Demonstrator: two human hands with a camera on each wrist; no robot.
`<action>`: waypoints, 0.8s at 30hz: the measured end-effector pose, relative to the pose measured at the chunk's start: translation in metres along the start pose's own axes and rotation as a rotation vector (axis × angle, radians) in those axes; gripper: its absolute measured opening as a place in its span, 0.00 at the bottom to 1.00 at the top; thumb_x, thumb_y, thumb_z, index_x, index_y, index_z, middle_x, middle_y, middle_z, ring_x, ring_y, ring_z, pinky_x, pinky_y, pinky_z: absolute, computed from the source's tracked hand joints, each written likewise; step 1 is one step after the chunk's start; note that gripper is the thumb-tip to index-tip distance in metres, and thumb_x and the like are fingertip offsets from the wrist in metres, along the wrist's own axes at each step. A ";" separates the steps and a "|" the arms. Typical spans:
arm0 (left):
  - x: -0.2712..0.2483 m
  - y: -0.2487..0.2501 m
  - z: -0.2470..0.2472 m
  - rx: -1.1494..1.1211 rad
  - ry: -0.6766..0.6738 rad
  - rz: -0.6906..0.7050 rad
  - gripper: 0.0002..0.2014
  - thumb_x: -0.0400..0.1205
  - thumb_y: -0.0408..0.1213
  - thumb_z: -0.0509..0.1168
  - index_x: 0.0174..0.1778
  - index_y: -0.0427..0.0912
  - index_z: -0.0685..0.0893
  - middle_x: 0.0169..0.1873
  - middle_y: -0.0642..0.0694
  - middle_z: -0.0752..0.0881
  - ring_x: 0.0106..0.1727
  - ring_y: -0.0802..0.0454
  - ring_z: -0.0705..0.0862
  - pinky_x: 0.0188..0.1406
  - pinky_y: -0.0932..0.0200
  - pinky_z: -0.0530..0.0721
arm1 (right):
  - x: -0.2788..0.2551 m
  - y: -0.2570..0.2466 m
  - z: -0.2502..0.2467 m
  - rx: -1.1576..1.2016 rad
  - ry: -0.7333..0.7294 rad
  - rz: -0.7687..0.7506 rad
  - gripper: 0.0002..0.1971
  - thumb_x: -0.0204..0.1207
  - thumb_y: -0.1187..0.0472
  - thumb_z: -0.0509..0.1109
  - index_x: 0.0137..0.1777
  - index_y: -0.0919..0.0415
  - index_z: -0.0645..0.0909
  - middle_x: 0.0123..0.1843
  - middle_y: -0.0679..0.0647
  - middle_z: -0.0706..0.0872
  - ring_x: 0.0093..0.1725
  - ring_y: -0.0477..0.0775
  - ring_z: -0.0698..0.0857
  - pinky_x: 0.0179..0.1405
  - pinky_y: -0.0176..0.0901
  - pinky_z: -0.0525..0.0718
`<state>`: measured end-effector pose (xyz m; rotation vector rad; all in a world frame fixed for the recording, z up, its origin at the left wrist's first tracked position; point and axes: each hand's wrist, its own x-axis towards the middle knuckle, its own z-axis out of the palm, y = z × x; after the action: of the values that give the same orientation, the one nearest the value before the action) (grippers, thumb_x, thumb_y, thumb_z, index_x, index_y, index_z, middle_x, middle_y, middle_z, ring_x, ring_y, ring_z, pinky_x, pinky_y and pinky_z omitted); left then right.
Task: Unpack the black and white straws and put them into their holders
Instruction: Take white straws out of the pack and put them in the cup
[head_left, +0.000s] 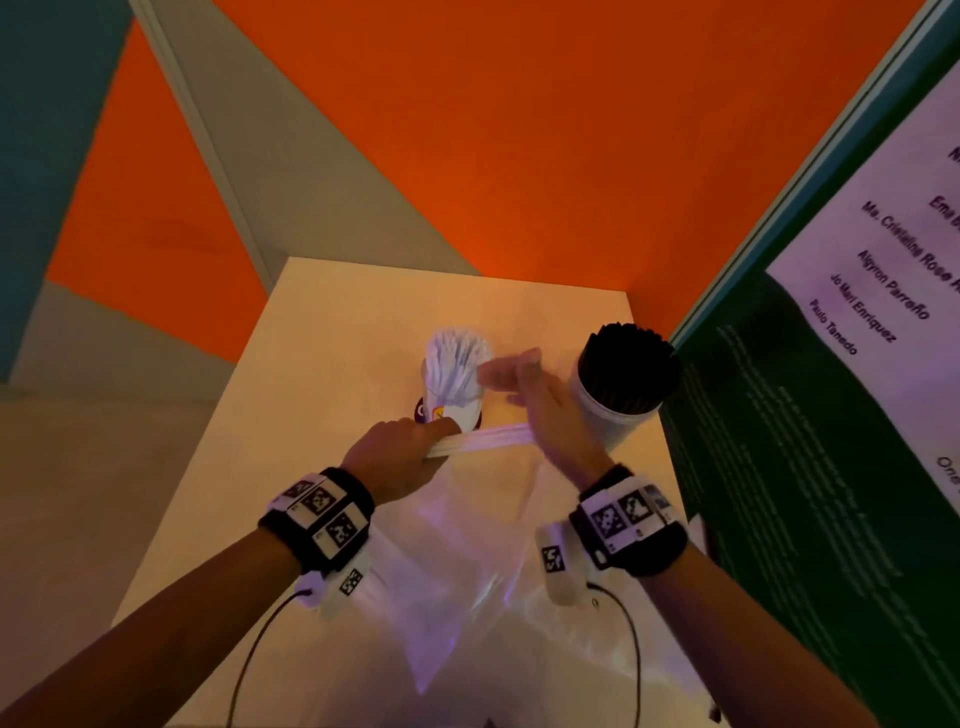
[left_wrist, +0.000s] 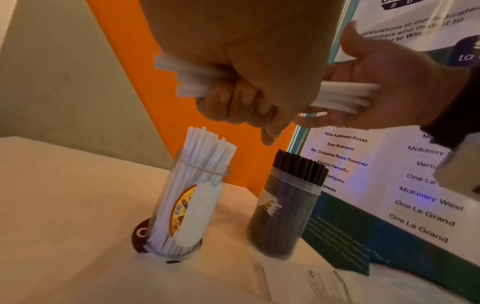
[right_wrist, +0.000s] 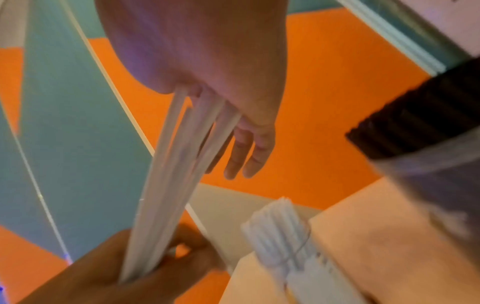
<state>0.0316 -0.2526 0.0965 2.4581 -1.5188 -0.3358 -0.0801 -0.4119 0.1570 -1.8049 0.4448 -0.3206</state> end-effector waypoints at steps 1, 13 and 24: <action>0.003 -0.001 0.002 -0.023 0.001 0.001 0.14 0.85 0.44 0.58 0.66 0.50 0.77 0.43 0.38 0.87 0.41 0.36 0.84 0.37 0.52 0.76 | 0.002 0.003 0.008 0.006 0.008 0.000 0.29 0.83 0.41 0.44 0.48 0.49 0.87 0.55 0.47 0.90 0.59 0.44 0.85 0.65 0.42 0.78; 0.066 -0.006 0.011 -0.587 0.175 -0.072 0.16 0.80 0.53 0.65 0.58 0.49 0.78 0.42 0.52 0.84 0.38 0.58 0.79 0.32 0.64 0.70 | 0.055 0.013 0.026 0.550 0.219 -0.139 0.13 0.80 0.79 0.58 0.52 0.60 0.66 0.39 0.60 0.78 0.41 0.56 0.84 0.47 0.49 0.84; 0.108 -0.067 0.035 -0.749 0.285 -0.299 0.70 0.52 0.55 0.85 0.83 0.45 0.48 0.82 0.48 0.56 0.79 0.58 0.57 0.73 0.59 0.56 | 0.128 0.034 0.008 0.180 0.223 -0.253 0.21 0.84 0.72 0.58 0.67 0.46 0.63 0.42 0.55 0.82 0.46 0.54 0.87 0.54 0.46 0.84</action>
<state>0.1248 -0.3229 0.0348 1.9953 -0.7178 -0.4756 0.0328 -0.4714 0.1208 -1.6568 0.3298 -0.7206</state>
